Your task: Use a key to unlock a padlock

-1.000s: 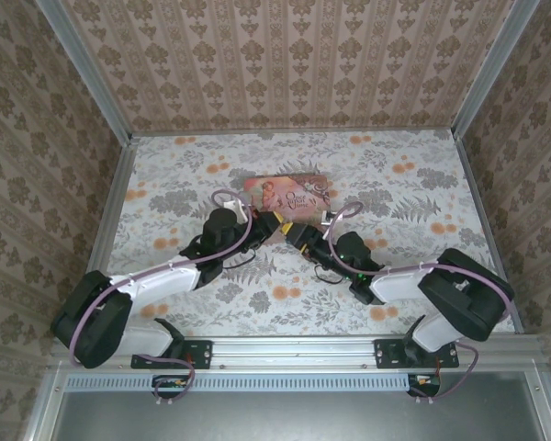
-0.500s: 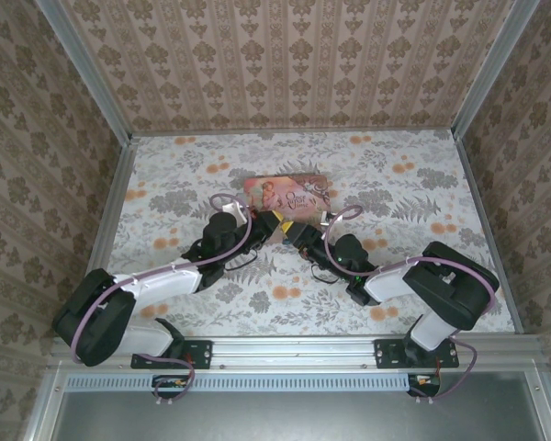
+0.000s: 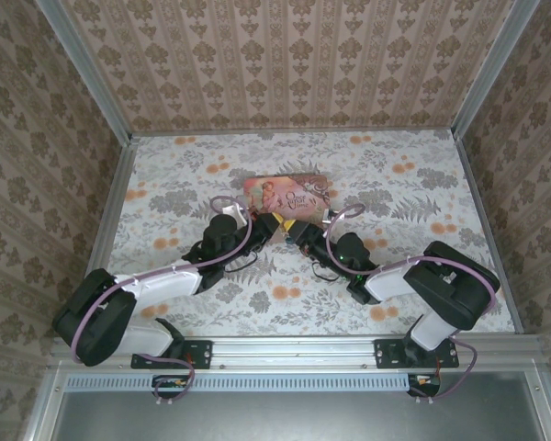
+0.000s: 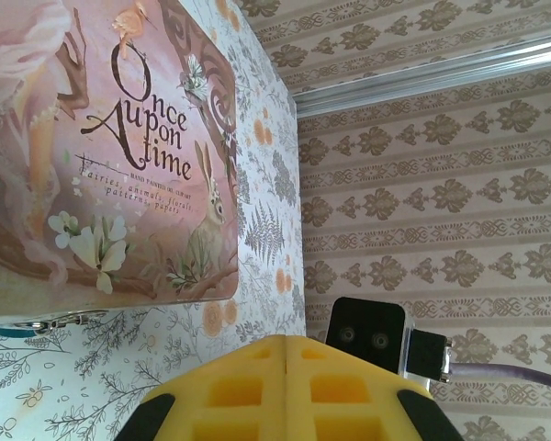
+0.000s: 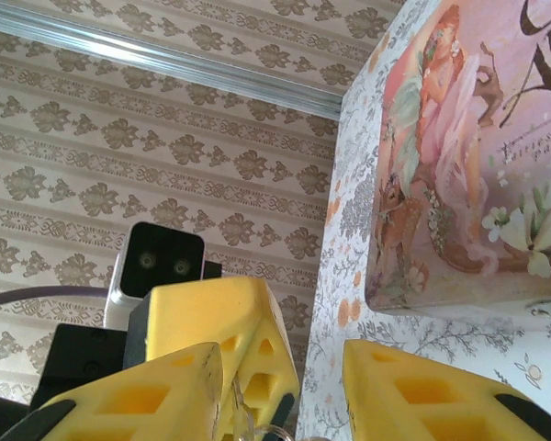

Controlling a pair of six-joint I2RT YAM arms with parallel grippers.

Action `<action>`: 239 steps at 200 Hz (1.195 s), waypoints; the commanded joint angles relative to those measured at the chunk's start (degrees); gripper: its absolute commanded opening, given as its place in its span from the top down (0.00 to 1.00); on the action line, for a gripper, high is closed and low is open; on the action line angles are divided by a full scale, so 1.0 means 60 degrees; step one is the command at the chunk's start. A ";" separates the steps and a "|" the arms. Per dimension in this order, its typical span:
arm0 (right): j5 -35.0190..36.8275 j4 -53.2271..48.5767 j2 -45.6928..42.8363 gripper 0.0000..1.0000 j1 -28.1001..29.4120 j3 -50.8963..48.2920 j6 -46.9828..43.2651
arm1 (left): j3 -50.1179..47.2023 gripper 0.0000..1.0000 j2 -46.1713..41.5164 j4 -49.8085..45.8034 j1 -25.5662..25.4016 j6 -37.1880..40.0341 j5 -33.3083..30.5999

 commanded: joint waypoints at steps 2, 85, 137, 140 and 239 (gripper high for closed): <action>-0.0197 0.0428 -0.0186 0.61 -0.0052 0.0294 -0.0073 | -0.0105 1.00 -0.0027 0.0391 -0.0081 -0.0048 -0.0128; -0.0552 0.0524 0.0086 0.67 -0.0039 0.0383 0.0140 | -0.0051 1.00 0.0000 0.0392 -0.0091 -0.0048 -0.0209; -0.0553 0.0536 0.0092 0.71 -0.0026 0.0220 0.0188 | 0.0038 1.00 0.0103 0.0451 -0.0099 -0.0068 -0.0224; -0.0553 0.0538 0.0098 0.71 -0.0015 0.0209 0.0197 | 0.0041 1.00 0.0105 0.0456 -0.0095 -0.0065 -0.0224; -0.0655 0.0540 0.0291 0.72 0.0034 0.0249 0.0344 | 0.0032 1.00 0.0236 0.0680 -0.0143 -0.0134 -0.0297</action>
